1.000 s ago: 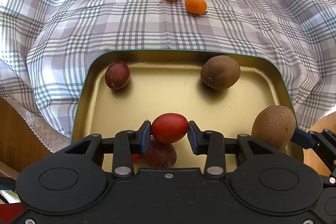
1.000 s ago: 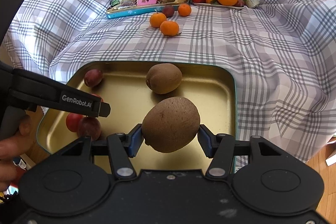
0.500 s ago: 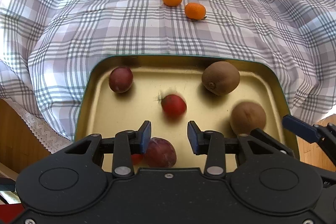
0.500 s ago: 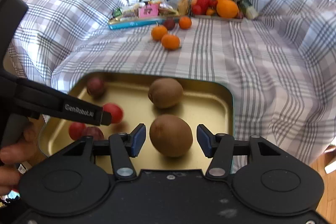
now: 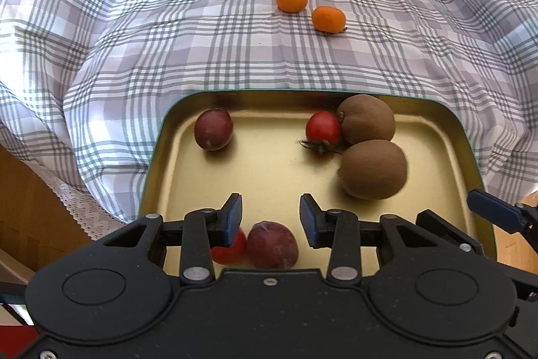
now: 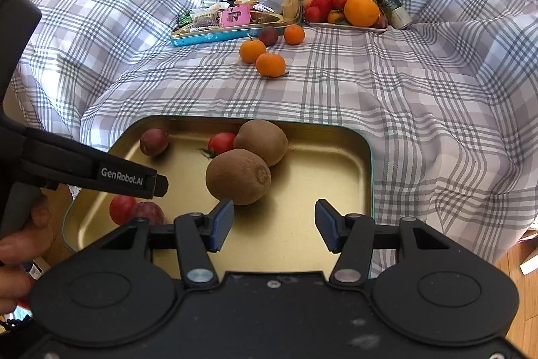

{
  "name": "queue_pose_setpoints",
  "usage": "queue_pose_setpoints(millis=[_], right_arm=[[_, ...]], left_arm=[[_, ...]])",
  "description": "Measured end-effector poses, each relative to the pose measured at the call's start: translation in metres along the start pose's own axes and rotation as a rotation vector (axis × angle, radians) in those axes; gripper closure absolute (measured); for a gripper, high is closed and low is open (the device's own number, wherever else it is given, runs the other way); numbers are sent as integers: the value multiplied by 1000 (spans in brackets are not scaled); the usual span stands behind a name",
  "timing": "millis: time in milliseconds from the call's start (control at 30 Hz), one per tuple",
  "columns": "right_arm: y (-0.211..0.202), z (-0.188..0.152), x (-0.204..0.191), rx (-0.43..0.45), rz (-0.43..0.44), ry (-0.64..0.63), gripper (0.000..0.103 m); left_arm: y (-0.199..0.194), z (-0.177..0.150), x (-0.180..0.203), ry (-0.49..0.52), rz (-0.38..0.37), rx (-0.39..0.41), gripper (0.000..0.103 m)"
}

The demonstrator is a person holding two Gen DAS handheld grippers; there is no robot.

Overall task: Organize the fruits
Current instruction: 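Open the left tool to drop the tomato while the right tool releases the kiwi, then move both open tools away from the tray toward the loose fruit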

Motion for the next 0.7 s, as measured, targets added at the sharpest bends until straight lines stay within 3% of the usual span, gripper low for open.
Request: queue_pose_setpoints(millis=[700], right_arm=[[6, -4, 7, -46, -35, 49, 45]], left_arm=[[-6, -3, 1, 48, 60, 28, 55]])
Point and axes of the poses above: each gripper's, at about its wrist camera, not at the fingertips, and y roughly the way its jaws point, x to its right, z to its top, the point moved 10 cm from there along y, roughly the way its jaws point, and after that the axes turned 3 degrees about y, right-handed, at the moved point
